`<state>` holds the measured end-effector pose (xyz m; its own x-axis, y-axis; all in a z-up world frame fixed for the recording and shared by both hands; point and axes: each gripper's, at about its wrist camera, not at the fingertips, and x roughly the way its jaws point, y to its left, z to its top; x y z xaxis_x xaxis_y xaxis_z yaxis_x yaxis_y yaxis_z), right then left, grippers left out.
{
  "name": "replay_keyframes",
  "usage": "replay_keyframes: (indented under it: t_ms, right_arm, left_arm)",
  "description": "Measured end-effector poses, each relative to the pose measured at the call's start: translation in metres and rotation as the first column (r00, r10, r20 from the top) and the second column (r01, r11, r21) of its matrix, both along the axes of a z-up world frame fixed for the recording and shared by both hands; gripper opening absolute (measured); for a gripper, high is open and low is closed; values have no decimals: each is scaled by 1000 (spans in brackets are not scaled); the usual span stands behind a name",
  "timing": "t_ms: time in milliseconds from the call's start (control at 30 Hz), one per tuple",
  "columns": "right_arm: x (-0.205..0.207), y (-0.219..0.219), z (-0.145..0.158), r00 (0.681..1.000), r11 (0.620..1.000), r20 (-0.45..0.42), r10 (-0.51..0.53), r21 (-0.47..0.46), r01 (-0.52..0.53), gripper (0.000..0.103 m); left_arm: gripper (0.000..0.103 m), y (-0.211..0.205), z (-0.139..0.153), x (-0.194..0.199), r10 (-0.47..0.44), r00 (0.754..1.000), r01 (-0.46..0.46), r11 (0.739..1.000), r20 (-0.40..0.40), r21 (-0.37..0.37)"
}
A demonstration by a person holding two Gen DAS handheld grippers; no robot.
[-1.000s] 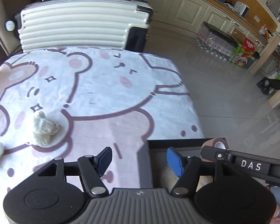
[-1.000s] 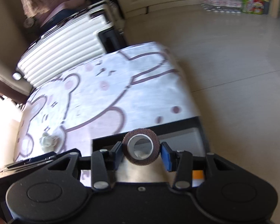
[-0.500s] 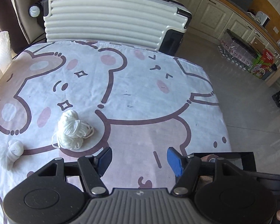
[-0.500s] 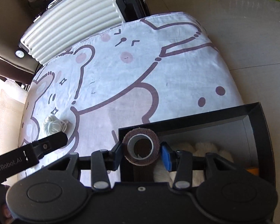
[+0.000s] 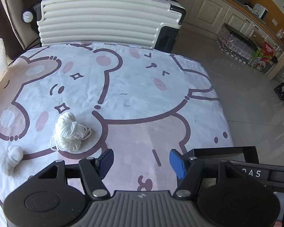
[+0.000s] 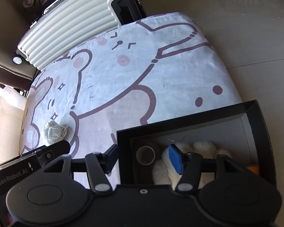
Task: Organize objects
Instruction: 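Lower the tape roll into the black box and open the right tool, then withdraw both tools up from the black box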
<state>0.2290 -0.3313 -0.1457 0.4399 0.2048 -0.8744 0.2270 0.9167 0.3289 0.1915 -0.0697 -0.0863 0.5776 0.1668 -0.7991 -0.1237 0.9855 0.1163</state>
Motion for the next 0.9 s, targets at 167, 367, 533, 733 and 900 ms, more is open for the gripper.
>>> replay_keyframes:
  t_ms: [167, 367, 533, 733, 900]
  right_arm:
    - [-11, -11, 10, 999, 1000, 28, -29, -3, 29, 59]
    - [-29, -20, 26, 997, 998, 58, -41, -46, 44, 59]
    - [-47, -28, 40, 995, 994, 81, -65, -78, 71, 59]
    - [-70, -30, 57, 991, 991, 112, -74, -105, 86, 59]
    - [-91, -30, 71, 988, 986, 133, -82, -133, 100, 59]
  left_arm:
    - [66, -10, 3, -6, -24, 1000, 24, 1000, 2, 11]
    - [66, -25, 9, -15, -58, 998, 58, 998, 3, 37]
    - [66, -36, 15, -27, -87, 996, 87, 994, 4, 64]
    - [66, -46, 24, -44, -115, 993, 113, 990, 13, 87]
    - [66, -56, 33, -61, -142, 989, 138, 985, 36, 101]
